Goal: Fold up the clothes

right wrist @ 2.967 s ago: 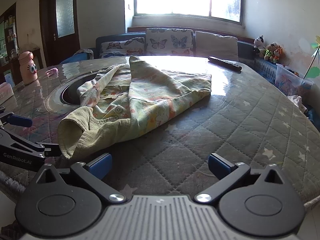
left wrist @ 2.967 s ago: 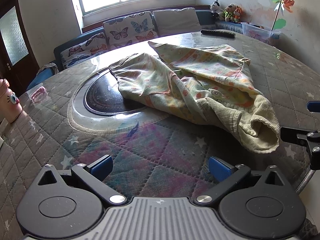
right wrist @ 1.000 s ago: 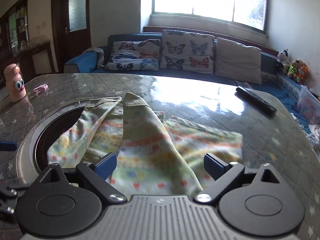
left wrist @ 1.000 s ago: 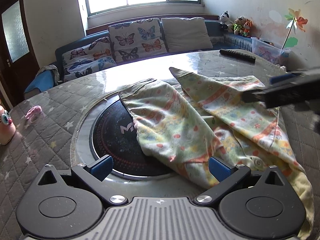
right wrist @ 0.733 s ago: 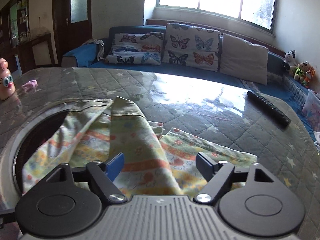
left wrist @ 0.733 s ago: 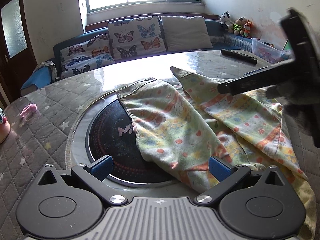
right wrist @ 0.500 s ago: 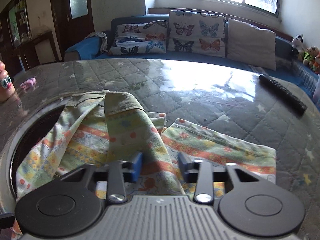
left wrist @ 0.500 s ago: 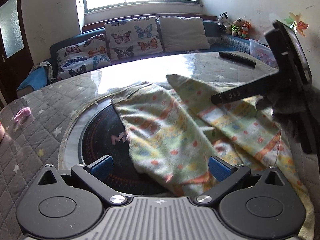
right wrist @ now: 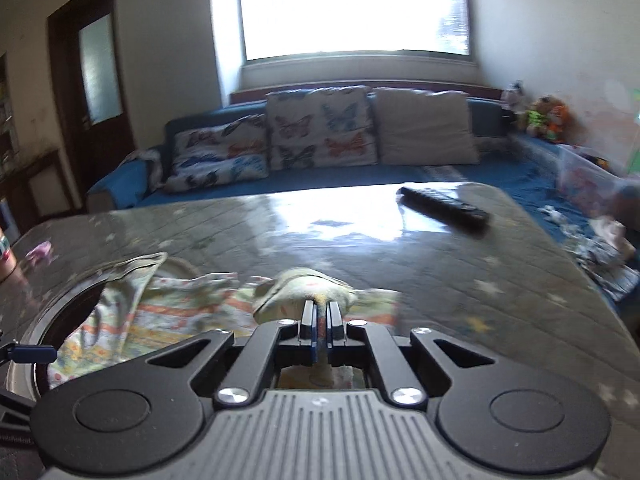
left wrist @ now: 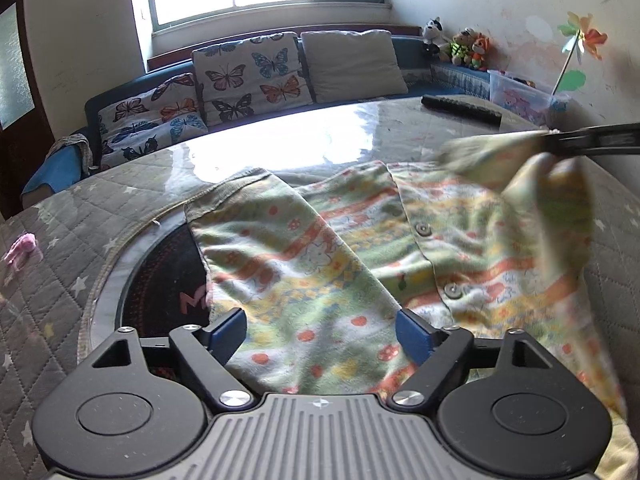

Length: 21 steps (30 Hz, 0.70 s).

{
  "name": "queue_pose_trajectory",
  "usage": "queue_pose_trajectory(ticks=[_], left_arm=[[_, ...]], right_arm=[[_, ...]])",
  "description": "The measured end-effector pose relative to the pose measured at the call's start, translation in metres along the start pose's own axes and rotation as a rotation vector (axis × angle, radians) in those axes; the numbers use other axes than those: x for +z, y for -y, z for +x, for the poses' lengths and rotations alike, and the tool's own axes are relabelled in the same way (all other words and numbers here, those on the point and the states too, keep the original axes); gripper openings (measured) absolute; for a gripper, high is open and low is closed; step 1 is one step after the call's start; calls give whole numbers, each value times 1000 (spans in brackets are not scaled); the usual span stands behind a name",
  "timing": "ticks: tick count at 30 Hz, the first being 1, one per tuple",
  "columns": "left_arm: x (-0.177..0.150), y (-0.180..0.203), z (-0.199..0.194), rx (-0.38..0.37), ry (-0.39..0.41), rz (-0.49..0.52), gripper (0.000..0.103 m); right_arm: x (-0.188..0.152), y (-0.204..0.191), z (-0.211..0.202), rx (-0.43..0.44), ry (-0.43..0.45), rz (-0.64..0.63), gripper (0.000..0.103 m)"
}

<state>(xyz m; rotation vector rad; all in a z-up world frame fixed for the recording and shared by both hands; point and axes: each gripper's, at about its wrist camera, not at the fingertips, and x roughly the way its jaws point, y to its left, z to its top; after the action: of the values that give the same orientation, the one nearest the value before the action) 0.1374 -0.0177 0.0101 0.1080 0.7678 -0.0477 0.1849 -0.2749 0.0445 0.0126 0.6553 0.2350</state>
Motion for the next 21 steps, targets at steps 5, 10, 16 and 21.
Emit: queue_pose_trajectory(ticks=[5, 10, 16, 21], left_arm=[[-5, 5, 3, 7, -7, 31, 78], [-8, 5, 1, 8, -8, 44, 78], [-9, 8, -5, 14, 0, 61, 79], [-9, 10, -6, 14, 3, 58, 79]], right_arm=[[-25, 47, -39, -110, 9, 106, 4], [-65, 75, -61, -230, -71, 181, 11], [-66, 72, -94, -289, 19, 173, 56], [-59, 32, -84, -190, 9, 53, 82]])
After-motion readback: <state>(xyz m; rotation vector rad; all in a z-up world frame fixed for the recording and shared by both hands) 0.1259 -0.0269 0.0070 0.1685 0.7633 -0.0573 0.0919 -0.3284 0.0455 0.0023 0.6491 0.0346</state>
